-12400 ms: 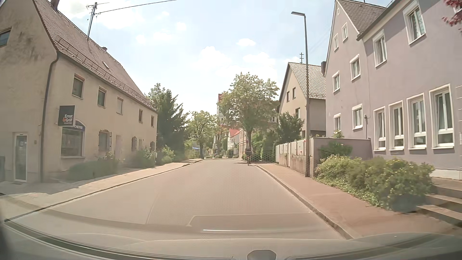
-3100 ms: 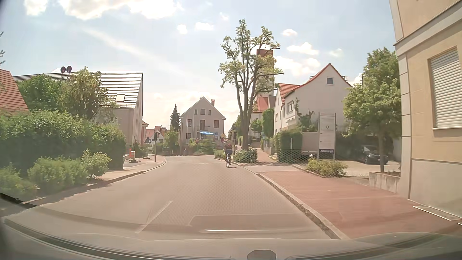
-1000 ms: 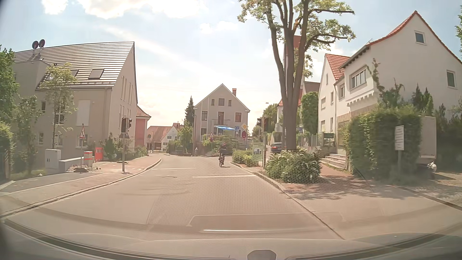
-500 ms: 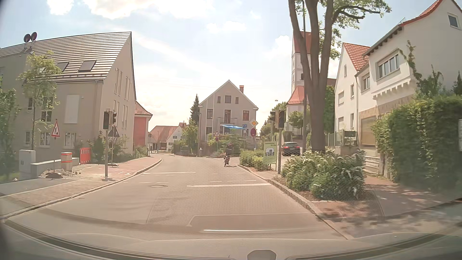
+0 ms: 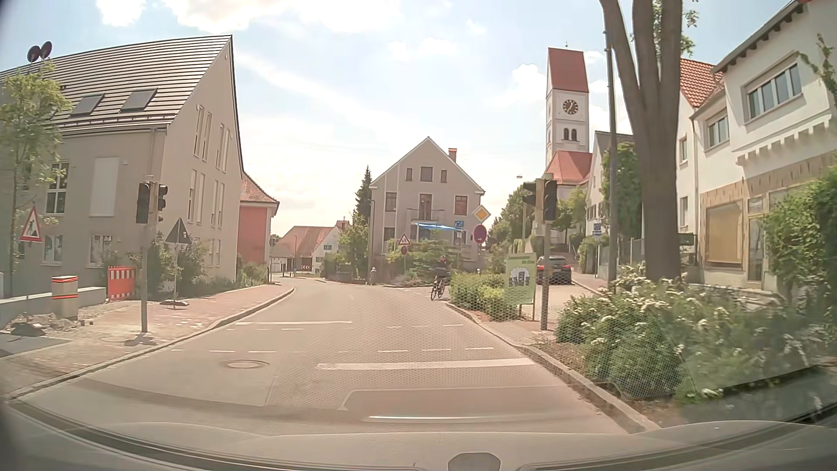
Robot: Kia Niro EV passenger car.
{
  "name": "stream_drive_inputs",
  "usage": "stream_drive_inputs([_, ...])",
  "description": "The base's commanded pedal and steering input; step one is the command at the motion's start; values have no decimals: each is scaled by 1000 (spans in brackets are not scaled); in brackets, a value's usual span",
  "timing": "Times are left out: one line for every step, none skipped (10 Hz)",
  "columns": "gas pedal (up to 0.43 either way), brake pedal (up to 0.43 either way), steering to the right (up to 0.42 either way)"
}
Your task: Follow the waypoints while adhering to traffic rules and regulations
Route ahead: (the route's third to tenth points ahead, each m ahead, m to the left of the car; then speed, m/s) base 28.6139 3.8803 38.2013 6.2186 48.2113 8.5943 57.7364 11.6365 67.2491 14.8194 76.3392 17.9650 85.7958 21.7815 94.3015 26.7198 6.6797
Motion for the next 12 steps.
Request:
stream_drive_inputs([169, 0, -32])
stream_drive_inputs([177, 0, -29])
stream_drive_inputs([189, 0, -29])
stream_drive_inputs([189, 0, -29])
stream_drive_inputs([189, 0, -30])
stream_drive_inputs([189, 0, -30])
stream_drive_inputs([197, 0, -31])
stream_drive_inputs([197, 0, -32])
stream_drive_inputs([197, 0, -36])
stream_drive_inputs([197, 0, -37])
stream_drive_inputs([197, 0, -37])
stream_drive_inputs([209, 0, -38])
